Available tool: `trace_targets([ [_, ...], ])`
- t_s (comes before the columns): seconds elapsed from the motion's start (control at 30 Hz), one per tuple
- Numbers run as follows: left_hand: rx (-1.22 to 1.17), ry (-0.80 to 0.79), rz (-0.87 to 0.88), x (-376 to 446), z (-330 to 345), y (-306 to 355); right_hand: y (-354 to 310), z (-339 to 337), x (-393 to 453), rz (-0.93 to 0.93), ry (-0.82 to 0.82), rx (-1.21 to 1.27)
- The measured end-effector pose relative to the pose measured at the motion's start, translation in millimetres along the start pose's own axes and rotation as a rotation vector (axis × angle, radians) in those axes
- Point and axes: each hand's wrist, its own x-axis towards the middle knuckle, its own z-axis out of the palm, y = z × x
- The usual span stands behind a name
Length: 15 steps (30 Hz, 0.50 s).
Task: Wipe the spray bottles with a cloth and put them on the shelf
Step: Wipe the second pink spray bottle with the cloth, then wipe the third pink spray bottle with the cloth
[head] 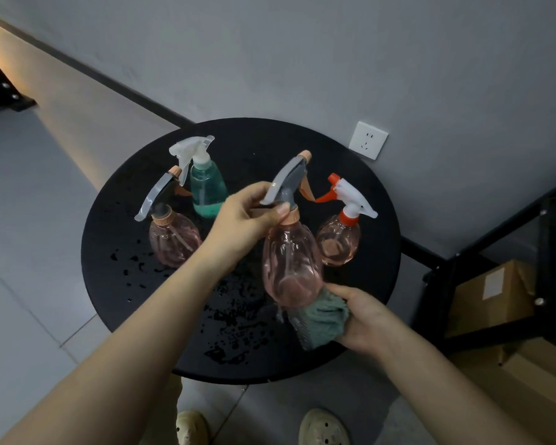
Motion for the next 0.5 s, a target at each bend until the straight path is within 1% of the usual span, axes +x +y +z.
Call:
trace_targets([
  [0.13, 0.066, -0.046, 0.011, 2, 27, -18, -9, -36, -3, -0.191, 0.211, -0.516],
  [0.2, 0.071, -0.063, 0.004, 3, 40, -31, -14, -48, -5, -0.245, 0.273, -0.628],
  [0.4, 0.099, -0.040, -0.019, 8, 64, -47, -25, -63, 0, -0.377, 0.341, -0.474],
  [0.5, 0.130, -0.036, -0.036, 6, 70, -54, -26, -63, 1, -0.413, 0.340, -0.413],
])
